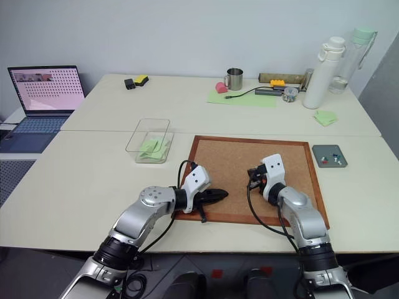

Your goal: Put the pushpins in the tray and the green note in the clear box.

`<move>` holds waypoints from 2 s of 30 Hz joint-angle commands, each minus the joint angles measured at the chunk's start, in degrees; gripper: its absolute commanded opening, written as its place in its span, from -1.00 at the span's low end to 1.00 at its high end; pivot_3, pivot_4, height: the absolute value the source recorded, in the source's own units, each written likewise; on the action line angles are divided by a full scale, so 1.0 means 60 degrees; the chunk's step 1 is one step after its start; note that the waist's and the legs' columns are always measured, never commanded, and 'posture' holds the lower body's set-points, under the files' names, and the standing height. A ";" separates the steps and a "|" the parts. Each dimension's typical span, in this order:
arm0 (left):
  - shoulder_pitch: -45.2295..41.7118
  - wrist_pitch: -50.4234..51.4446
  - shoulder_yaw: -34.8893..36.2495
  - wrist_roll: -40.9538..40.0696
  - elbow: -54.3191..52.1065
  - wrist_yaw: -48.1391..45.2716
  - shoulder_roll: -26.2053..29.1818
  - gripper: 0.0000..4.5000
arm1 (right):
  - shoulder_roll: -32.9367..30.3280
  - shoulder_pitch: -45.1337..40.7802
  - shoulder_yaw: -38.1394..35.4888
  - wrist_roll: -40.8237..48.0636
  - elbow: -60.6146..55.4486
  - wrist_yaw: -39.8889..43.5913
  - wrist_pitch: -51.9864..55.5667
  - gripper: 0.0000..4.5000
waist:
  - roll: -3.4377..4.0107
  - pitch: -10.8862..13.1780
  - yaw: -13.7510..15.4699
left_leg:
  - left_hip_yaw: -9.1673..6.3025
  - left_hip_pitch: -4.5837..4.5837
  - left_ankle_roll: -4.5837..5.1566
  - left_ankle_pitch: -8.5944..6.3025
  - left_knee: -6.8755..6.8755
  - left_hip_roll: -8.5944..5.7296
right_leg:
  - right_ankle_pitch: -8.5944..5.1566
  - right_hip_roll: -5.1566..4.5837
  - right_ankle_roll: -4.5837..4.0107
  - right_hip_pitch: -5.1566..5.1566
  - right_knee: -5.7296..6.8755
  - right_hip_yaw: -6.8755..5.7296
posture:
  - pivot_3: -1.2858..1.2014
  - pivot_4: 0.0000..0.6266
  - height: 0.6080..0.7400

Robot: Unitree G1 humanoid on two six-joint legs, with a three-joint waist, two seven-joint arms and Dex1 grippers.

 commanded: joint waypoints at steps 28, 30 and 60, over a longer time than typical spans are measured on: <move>-0.2522 0.4529 0.3461 -0.5141 -0.0190 0.0979 -0.1579 0.74 | -0.4505 -0.0354 0.1423 -0.2423 -0.1580 0.4402 -0.5539 -1.00 | -0.0073 0.0056 0.0036 | -0.0023 -0.0053 -0.0008 -0.0001 0.0020 -0.0019 | -0.0002 0.0003 0.0026 -0.0016 -0.0009 -0.0017 | 0.03 -0.52 1.00; -0.2622 0.4580 0.3548 -0.5264 -0.0093 0.0976 -0.1551 0.92 | -0.4628 -0.0498 0.1415 -0.2494 -0.1435 0.4600 -0.5942 -1.00 | -0.0080 0.0060 0.0029 | -0.0019 -0.0051 -0.0009 0.0000 0.0022 -0.0019 | -0.0002 0.0002 0.0026 -0.0016 -0.0008 -0.0013 | 0.03 -0.52 1.00; -0.2140 0.3693 0.2223 -0.5246 -0.0746 -0.1256 0.0184 0.99 | -0.4314 -0.1555 0.0154 -0.1449 -0.2654 0.4215 -0.4402 -1.00 | -0.0101 0.0085 0.0075 | -0.0035 -0.0053 -0.0026 0.0005 0.0022 -0.0017 | 0.0001 -0.0009 0.0019 -0.0016 -0.0005 -0.0019 | 0.03 -0.52 1.00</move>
